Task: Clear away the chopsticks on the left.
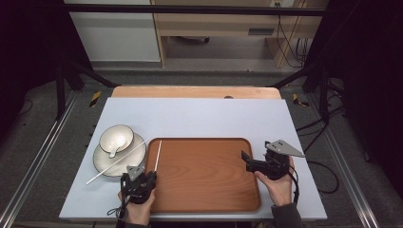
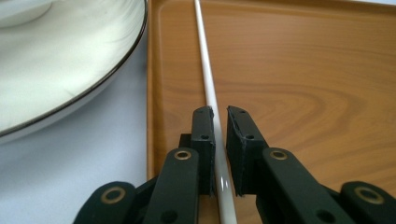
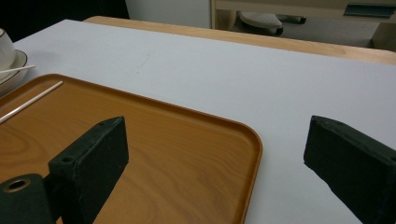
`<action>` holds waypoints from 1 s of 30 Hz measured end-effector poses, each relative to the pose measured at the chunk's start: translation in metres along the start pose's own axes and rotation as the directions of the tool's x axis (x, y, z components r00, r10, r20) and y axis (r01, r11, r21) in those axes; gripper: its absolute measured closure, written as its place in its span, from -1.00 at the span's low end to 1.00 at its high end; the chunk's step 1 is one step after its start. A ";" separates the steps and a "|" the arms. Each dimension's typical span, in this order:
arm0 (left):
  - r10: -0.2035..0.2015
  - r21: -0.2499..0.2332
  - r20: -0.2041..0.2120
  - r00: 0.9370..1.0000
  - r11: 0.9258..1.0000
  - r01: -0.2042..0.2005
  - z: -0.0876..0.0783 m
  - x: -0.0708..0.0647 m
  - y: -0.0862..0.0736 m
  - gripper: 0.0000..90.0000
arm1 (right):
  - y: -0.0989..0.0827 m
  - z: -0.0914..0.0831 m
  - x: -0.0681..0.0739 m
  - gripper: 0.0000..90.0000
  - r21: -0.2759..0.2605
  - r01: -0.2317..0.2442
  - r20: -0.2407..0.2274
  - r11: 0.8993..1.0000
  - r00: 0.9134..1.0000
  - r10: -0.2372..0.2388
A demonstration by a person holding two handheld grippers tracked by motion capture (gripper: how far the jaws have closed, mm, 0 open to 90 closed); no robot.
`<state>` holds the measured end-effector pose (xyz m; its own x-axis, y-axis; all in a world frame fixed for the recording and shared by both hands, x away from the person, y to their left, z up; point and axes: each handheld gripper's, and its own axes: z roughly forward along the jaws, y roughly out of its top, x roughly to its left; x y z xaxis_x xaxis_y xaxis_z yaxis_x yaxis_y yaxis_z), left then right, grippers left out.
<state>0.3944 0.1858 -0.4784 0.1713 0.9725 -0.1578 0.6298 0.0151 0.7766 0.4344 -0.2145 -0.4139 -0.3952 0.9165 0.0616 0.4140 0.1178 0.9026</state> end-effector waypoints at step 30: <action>0.313 -0.112 0.233 0.921 0.949 -0.294 -0.036 0.041 0.056 0.02 | 0.003 -0.007 -0.001 -0.87 -0.027 -0.013 0.002 1.000 1.000 0.013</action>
<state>0.4090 0.2350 -0.4197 0.5315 0.8459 -0.0449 0.4625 -0.2453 0.8520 0.4308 -0.2176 -0.4082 -0.3883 0.9187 0.0726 0.3969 0.0956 0.9129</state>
